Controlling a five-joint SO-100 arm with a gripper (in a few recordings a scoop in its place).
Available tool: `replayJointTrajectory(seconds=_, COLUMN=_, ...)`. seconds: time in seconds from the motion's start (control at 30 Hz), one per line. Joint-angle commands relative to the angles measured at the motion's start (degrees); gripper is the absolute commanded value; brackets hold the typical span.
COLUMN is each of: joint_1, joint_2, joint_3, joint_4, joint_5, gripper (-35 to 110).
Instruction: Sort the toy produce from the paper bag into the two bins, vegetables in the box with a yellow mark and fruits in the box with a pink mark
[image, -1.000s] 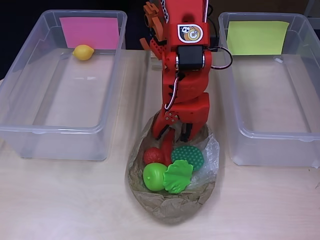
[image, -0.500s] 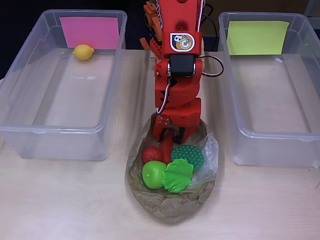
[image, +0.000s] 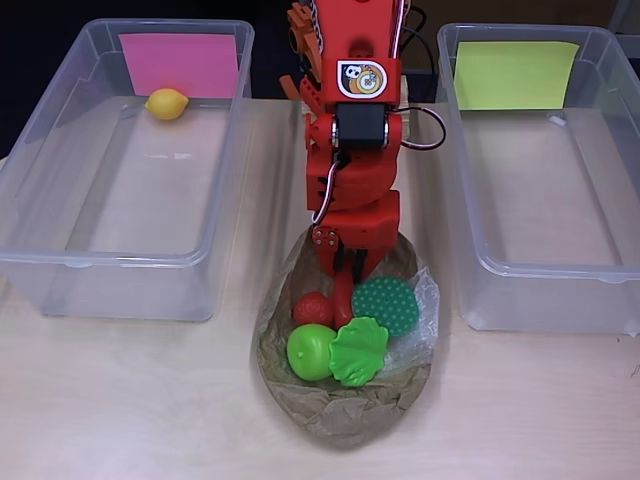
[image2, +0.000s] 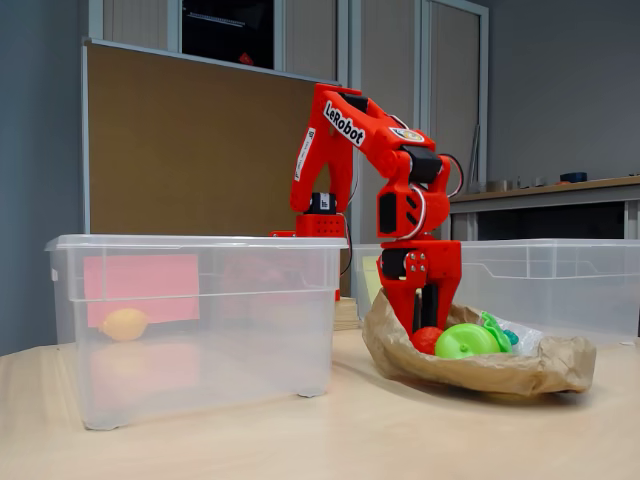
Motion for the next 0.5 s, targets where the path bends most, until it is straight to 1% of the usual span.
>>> replayJointTrajectory(seconds=0.0, joint_1=0.0, joint_2=4.9, joint_3=-0.1, joint_4=3.4, joint_5=0.1, gripper=1)
replayJointTrajectory(seconds=0.47, joint_1=2.3, joint_2=13.5, joint_3=2.6, joint_4=9.7, joint_5=-0.6, gripper=2)
